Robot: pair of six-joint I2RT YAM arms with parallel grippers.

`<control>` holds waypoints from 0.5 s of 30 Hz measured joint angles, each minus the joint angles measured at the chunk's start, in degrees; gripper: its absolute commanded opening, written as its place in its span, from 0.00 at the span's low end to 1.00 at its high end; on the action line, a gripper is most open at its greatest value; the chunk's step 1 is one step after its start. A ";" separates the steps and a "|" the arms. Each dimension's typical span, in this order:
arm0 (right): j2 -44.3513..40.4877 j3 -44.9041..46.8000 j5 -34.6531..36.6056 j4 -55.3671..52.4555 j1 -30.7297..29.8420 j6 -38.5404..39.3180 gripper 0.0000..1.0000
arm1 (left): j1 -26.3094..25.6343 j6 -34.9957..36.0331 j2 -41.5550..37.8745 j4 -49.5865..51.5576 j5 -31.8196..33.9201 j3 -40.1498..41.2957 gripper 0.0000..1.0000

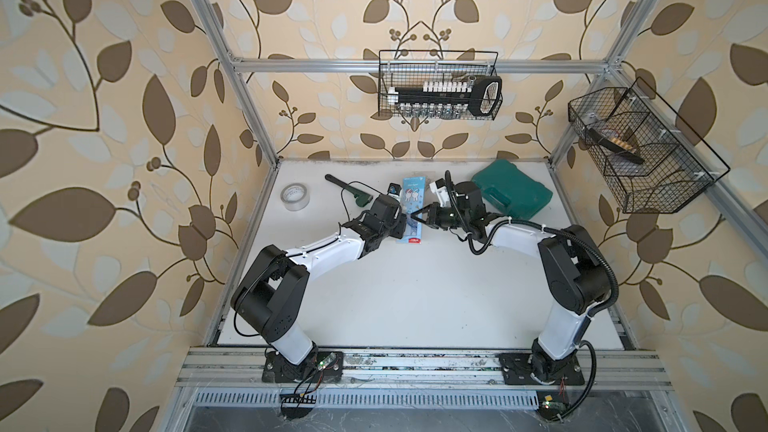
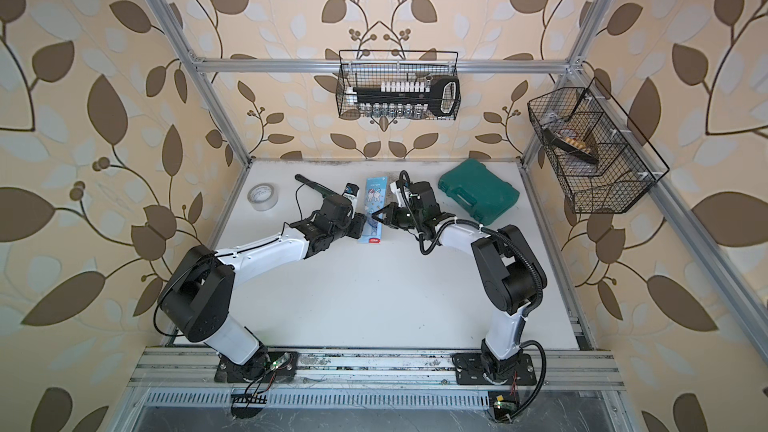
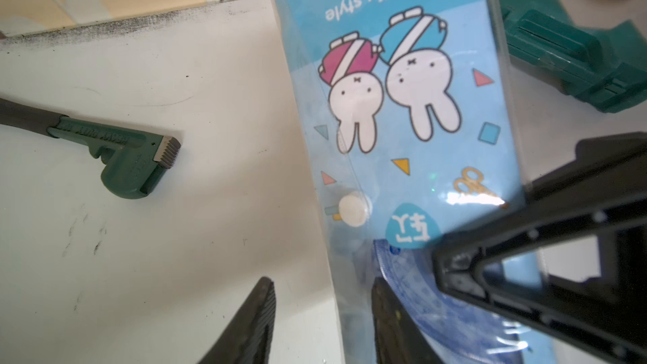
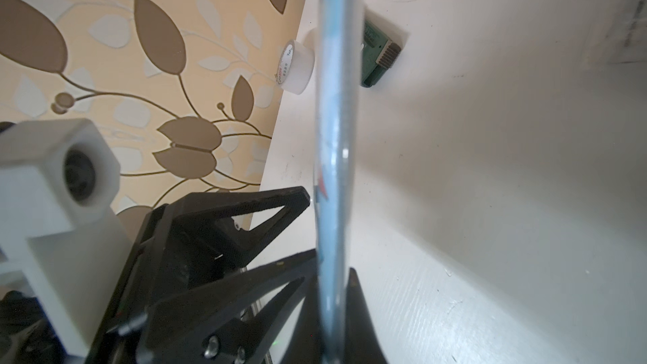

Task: Open the ruler set and take out the ruler
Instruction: Open the ruler set bag.

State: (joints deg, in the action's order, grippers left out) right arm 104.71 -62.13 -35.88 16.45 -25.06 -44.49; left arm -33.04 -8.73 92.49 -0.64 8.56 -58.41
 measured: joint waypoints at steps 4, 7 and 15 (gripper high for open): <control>0.00 0.00 -0.24 0.04 -0.11 0.00 0.00 | 0.09 -0.07 0.04 -0.07 0.96 -0.28 0.43; 0.00 0.00 -0.31 0.04 -0.11 0.00 0.00 | 0.04 -0.09 0.28 0.02 1.01 -0.70 0.40; 0.00 -0.02 -0.31 0.07 -0.11 -0.02 0.00 | 0.07 0.17 1.66 0.02 1.07 -2.84 0.35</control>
State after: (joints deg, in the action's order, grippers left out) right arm 104.71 -62.15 -36.18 16.51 -25.17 -44.51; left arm -32.97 -8.56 94.15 -0.62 9.63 -61.25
